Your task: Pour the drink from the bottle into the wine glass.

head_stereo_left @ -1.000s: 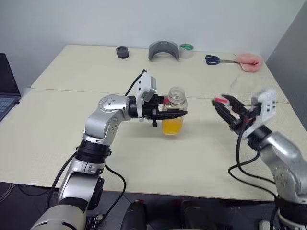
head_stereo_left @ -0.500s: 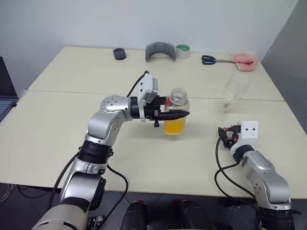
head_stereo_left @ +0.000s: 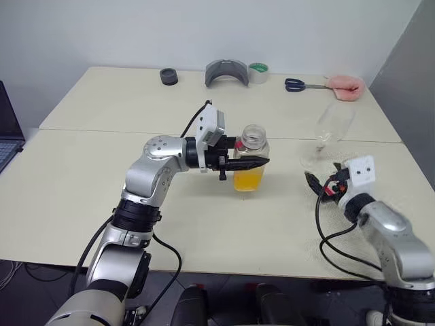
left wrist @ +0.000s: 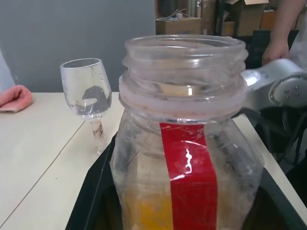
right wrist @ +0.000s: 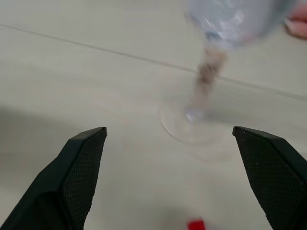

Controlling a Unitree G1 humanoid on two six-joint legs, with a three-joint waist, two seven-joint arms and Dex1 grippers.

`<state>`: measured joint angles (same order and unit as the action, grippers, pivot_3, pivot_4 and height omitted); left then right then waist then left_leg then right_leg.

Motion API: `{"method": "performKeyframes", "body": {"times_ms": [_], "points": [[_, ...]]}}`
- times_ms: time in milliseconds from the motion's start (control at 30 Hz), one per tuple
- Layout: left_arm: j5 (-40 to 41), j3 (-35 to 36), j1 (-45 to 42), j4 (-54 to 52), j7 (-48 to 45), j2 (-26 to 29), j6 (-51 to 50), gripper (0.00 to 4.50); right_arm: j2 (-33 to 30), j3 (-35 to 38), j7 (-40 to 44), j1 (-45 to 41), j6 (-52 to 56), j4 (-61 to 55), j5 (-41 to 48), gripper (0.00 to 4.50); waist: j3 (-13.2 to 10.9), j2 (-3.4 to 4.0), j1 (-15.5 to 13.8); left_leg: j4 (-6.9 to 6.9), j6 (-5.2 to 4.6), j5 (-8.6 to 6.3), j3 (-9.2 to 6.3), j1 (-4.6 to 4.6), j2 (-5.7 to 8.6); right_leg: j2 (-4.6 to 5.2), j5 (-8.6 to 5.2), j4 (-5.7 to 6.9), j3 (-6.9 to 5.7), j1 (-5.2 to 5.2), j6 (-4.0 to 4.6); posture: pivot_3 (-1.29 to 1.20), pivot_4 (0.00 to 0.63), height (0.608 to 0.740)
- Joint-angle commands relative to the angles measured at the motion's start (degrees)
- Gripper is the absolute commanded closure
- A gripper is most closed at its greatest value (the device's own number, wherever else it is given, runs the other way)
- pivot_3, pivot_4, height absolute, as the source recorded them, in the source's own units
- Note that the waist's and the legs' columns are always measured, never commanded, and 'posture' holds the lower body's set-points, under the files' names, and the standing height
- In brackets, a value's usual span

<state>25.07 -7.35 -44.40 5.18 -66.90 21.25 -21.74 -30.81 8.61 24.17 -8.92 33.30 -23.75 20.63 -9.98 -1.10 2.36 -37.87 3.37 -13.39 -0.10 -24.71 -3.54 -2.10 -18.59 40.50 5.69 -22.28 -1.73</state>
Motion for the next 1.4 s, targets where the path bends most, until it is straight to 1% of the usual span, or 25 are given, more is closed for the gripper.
{"method": "performKeyframes", "body": {"times_ms": [33,100,167,200,267,333,433,500,567,667,833,1000,1233,1300,1333,1400], "points": [[-1.2,3.3,-1.3,-0.1,4.7,0.4,1.7,2.66,-3.6,1.0,14.8,-3.3,1.9,-5.7,14.1,0.02,0.0,-0.01,0.0,0.0,0.0,0.0,-0.01,0.0,-0.01,-0.01,0.0,-0.02,0.0,0.0,0.0,0.0,0.15,0.74],[-3.1,4.7,-1.1,1.0,8.9,0.6,3.1,2.66,-4.9,2.4,17.5,-7.6,5.6,-7.0,21.6,0.02,0.0,-0.01,0.0,0.01,0.0,0.0,-0.04,0.0,-0.02,-0.02,0.01,-0.05,-0.02,0.04,0.01,0.0,0.15,0.74],[-4.7,6.3,-1.3,2.5,13.0,0.7,4.6,2.66,-5.6,2.9,17.6,-11.3,8.1,-7.2,25.9,0.02,0.0,-0.04,0.1,-0.02,0.0,0.0,-0.01,0.0,-0.02,-0.01,0.01,-0.04,0.01,0.04,0.01,0.0,0.15,0.74],[-6.7,8.1,-1.7,4.6,17.5,1.1,6.1,2.66,-5.3,2.5,16.7,-14.6,9.6,-7.3,28.1,0.02,-0.1,-0.04,0.0,-0.04,0.0,0.0,-0.03,0.0,-0.03,-0.01,0.01,-0.03,-0.01,0.04,0.01,0.0,0.15,0.74],[-9.1,10.2,-2.3,7.0,23.0,1.7,8.1,2.66,-4.9,1.8,15.0,-18.7,11.8,-7.5,30.8,0.02,-0.1,-0.06,0.0,-0.05,-0.01,0.0,-0.05,0.01,-0.03,-0.01,0.02,-0.01,-0.02,0.04,0.01,0.0,0.15,0.74],[-12.2,11.5,-1.8,8.6,28.5,2.5,10.6,2.66,-3.0,0.5,12.2,-22.0,13.0,-7.8,32.1,0.02,-0.1,-0.08,0.0,-0.04,0.0,0.0,-0.07,0.0,-0.05,-0.01,0.02,0.0,-0.03,0.02,0.01,0.0,0.15,0.74],[-14.6,13.2,-1.2,10.2,34.4,2.6,12.7,2.66,-1.0,-0.4,9.7,-24.2,13.6,-8.0,33.4,0.02,-0.1,-0.1,-0.5,-0.02,0.0,0.0,-0.1,-0.06,-0.04,0.04,0.02,-0.07,-0.08,0.01,0.02,0.0,0.15,0.74],[-16.3,15.6,-0.9,13.1,40.4,2.7,14.8,2.66,0.2,-1.7,9.5,-24.6,12.2,-7.7,31.8,0.02,-0.1,-0.12,-0.7,-0.03,0.0,0.0,-0.06,-0.11,0.01,0.13,0.02,-0.09,-0.08,-0.01,0.02,0.0,0.15,0.74],[-16.7,17.5,-0.9,16.1,44.6,2.6,16.5,2.66,0.7,-2.5,9.7,-24.7,10.9,-7.1,30.4,0.02,-0.1,-0.14,-0.9,-0.03,0.0,0.0,-0.06,-0.13,0.03,0.19,0.02,-0.12,-0.09,-0.01,0.02,0.0,0.15,0.74],[-15.7,19.9,-1.0,19.4,47.6,2.0,18.2,2.66,0.8,-3.2,10.6,-24.4,9.4,-6.4,29.2,0.02,-0.1,-0.17,-0.9,-0.04,0.0,0.0,-0.06,-0.14,0.04,0.23,0.02,-0.13,-0.11,-0.01,0.02,0.0,0.15,0.74],[-12.7,23.7,0.7,24.1,48.8,-0.2,22.0,2.66,0.1,-3.8,13.1,-22.1,6.9,-5.4,27.2,0.02,-0.1,-0.18,-0.9,-0.03,0.0,0.0,-0.05,-0.13,0.03,0.21,0.02,-0.13,-0.16,-0.01,0.02,0.0,0.15,0.74],[-13.4,23.6,1.6,26.5,49.5,-0.2,23.9,2.66,-0.7,-3.7,14.6,-20.5,5.7,-5.2,26.4,0.02,-0.1,-0.21,-0.8,-0.03,0.0,0.0,-0.05,-0.13,0.04,0.2,0.02,-0.12,-0.16,0.0,0.03,0.0,0.15,0.74],[-15.1,22.5,2.2,30.5,49.9,0.7,26.7,2.66,-0.3,-3.7,14.2,-20.4,5.5,-5.5,25.8,0.02,-0.1,-0.21,-0.8,-0.04,0.01,0.0,-0.06,-0.11,0.01,0.16,0.03,-0.08,-0.15,0.0,0.03,0.0,0.15,0.74],[-15.2,22.3,2.4,31.1,50.0,0.9,26.5,2.0,-0.3,-3.7,13.9,-20.6,5.3,-5.4,25.4,0.0,-0.1,-0.21,-0.8,-0.04,0.01,0.0,-0.05,-0.1,0.01,0.16,0.03,-0.08,-0.15,0.0,0.02,0.0,0.15,0.74],[-15.3,22.3,2.5,31.2,50.1,0.9,26.5,1.76,-0.3,-3.7,13.8,-20.7,5.3,-5.4,25.2,0.0,-0.1,-0.21,-0.8,-0.04,0.01,0.0,-0.05,-0.1,0.01,0.15,0.03,-0.07,-0.15,0.0,0.03,0.0,0.15,0.74],[-15.4,22.3,2.8,31.3,50.5,0.9,26.4,1.13,-0.3,-3.8,13.4,-20.8,5.1,-5.3,24.7,0.0,-0.1,-0.21,-0.8,-0.04,0.01,0.0,-0.05,-0.09,0.01,0.15,0.03,-0.06,-0.15,0.0,0.02,0.0,0.15,0.74]]}}
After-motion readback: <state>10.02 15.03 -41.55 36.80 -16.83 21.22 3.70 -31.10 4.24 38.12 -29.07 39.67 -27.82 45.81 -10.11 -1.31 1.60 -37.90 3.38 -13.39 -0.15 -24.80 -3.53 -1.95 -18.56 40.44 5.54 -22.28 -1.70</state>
